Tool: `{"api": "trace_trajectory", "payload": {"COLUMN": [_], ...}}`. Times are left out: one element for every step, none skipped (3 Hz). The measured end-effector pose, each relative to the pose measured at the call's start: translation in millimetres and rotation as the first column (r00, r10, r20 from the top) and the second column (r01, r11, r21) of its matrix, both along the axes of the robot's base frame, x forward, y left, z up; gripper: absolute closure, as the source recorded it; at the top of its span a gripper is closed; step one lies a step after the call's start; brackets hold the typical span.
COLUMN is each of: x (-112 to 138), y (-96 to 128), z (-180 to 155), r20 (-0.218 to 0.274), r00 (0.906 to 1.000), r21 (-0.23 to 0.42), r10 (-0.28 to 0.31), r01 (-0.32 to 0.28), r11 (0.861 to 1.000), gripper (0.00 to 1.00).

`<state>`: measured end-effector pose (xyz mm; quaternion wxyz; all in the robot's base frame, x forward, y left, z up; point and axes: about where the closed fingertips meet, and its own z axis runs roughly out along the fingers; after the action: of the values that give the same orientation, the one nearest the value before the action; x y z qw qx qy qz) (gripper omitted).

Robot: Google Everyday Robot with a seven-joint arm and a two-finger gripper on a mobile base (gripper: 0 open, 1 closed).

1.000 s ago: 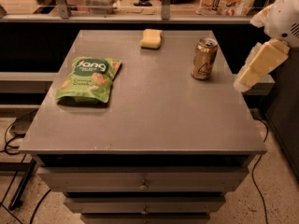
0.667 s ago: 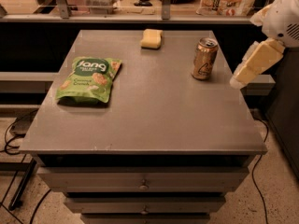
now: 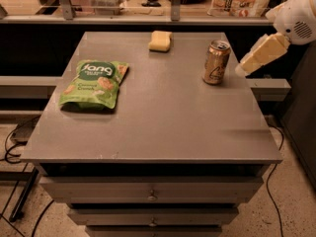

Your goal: Move orange can near green rice chip bag

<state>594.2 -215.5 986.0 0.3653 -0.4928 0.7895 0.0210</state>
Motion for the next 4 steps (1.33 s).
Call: {"api": "trace_trajectory", "payload": {"x": [21.5, 46.1, 61.2, 74.7], "y": [-5.6, -0.1, 6.3, 19.7], "z": [-21.3, -48.3, -64.4, -78.8], "r20": [-0.026, -0.065, -0.089, -0.119], "r00": [0.9991, 0.9972, 0.9956, 0.9929], "r21": [0.083, 0.171, 0.219, 0.257], "r10": [-0.033, -0.037, -0.027, 0.000], "r01": [0.035, 0.048, 0.046, 0.031], "r11": [0.996, 0.984, 0.975, 0.966], "gripper": [0.00, 0.00, 0.00, 0.00]}}
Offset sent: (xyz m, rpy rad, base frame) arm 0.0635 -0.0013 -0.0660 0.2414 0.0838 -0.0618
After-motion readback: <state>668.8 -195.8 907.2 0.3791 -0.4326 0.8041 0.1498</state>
